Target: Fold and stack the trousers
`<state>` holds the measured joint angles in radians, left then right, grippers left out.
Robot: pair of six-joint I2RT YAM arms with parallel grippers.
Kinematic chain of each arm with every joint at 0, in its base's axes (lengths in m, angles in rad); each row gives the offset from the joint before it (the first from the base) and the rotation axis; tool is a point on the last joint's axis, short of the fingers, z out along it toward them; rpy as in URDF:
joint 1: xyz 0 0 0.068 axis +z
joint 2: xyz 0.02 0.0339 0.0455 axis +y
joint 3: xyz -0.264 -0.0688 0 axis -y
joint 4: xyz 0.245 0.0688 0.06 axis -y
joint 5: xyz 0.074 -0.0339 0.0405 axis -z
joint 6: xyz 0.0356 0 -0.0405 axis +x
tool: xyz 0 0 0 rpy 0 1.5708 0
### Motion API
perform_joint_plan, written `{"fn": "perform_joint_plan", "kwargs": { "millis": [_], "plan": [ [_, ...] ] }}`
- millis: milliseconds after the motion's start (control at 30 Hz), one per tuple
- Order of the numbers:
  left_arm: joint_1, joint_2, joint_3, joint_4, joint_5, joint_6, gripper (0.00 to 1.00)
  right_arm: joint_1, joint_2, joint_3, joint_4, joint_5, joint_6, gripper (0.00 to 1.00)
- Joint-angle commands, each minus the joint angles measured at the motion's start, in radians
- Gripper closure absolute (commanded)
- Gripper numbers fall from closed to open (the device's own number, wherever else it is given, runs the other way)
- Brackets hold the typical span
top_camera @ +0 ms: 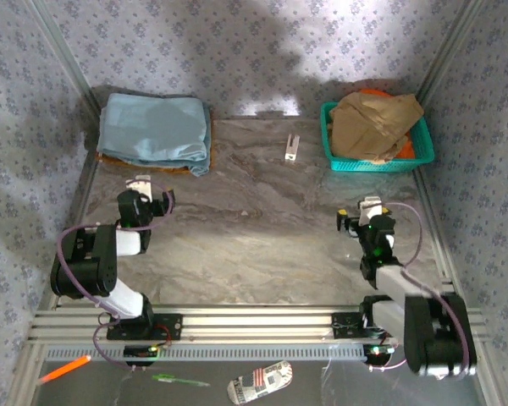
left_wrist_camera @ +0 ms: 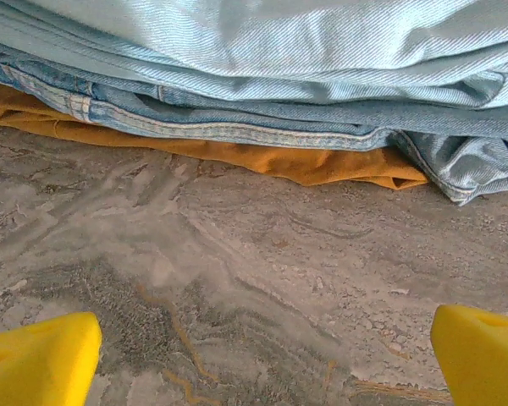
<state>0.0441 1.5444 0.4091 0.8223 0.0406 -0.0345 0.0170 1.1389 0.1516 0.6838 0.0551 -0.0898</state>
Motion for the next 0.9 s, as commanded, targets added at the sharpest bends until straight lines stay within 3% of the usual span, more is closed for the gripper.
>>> {"fn": "perform_joint_plan", "kwargs": {
  "millis": [0, 133, 200, 267, 333, 867],
  "plan": [
    [-0.001, -0.007, 0.005, -0.006, 0.011, 0.012, 0.0, -0.009, 0.153, 0.047, 0.255, -0.04, 0.017, 0.0],
    [-0.001, -0.007, 0.007, -0.008, 0.007, 0.011, 0.0, -0.019, 0.415, 0.118, 0.406, -0.092, 0.007, 0.0],
    [-0.003, -0.007, 0.006, -0.008, 0.007, 0.012, 0.0, -0.033, 0.353, 0.229, 0.093, -0.1, 0.013, 0.0],
    [-0.003, -0.007, 0.005, -0.008, 0.006, 0.012, 0.01, -0.078, 0.386, 0.24, 0.124, -0.074, 0.084, 0.0],
    [-0.003, -0.006, 0.006, -0.008, 0.006, 0.012, 0.0, -0.054, 0.389, 0.241, 0.132, -0.022, 0.07, 0.0],
    [-0.004, -0.006, 0.007, -0.01, 0.004, 0.014, 0.0, -0.043, 0.383, 0.245, 0.114, -0.006, 0.063, 0.0]
  ]
}}
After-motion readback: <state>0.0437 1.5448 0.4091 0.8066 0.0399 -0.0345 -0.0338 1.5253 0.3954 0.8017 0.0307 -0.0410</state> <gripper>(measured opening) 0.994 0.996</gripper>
